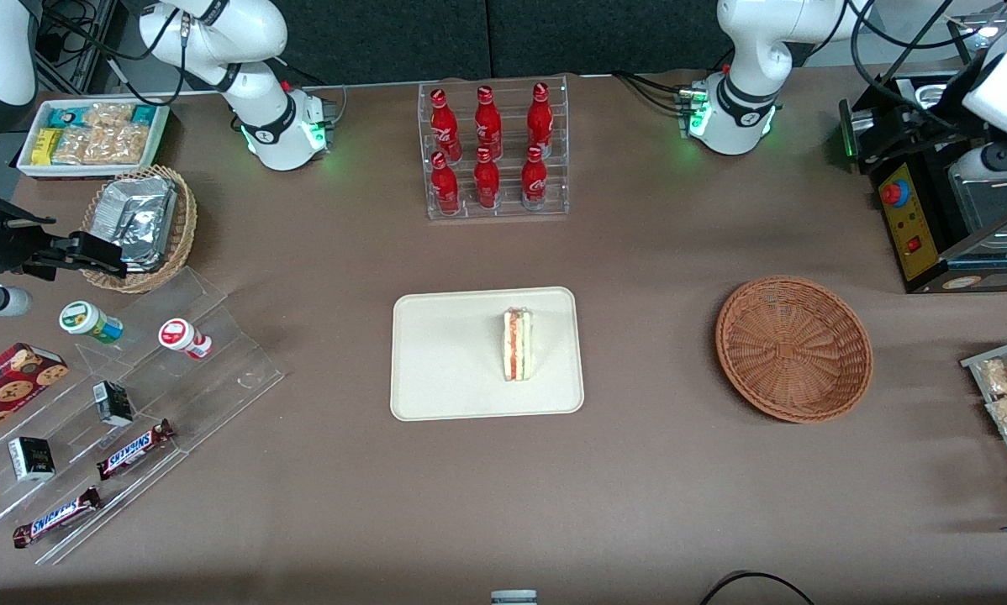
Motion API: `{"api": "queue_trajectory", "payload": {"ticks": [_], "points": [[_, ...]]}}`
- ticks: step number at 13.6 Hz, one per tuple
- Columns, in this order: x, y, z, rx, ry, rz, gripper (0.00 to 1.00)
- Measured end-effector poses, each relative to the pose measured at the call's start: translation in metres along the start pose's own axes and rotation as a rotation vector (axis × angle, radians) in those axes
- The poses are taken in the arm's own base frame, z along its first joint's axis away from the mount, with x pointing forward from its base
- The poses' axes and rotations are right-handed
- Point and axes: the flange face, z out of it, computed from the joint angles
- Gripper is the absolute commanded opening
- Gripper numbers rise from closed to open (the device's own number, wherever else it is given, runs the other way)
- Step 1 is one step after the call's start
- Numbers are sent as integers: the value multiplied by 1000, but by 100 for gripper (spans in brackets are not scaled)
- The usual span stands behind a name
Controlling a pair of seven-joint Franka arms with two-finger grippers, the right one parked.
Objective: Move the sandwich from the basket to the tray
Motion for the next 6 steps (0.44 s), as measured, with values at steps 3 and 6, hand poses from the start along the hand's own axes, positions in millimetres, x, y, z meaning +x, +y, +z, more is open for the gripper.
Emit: {"api": "queue_trajectory", "payload": {"ticks": [3,6], "points": [[-20,-18,-1,-9,18,-14,100],[-20,-13,1,-6,25,2,100]]}}
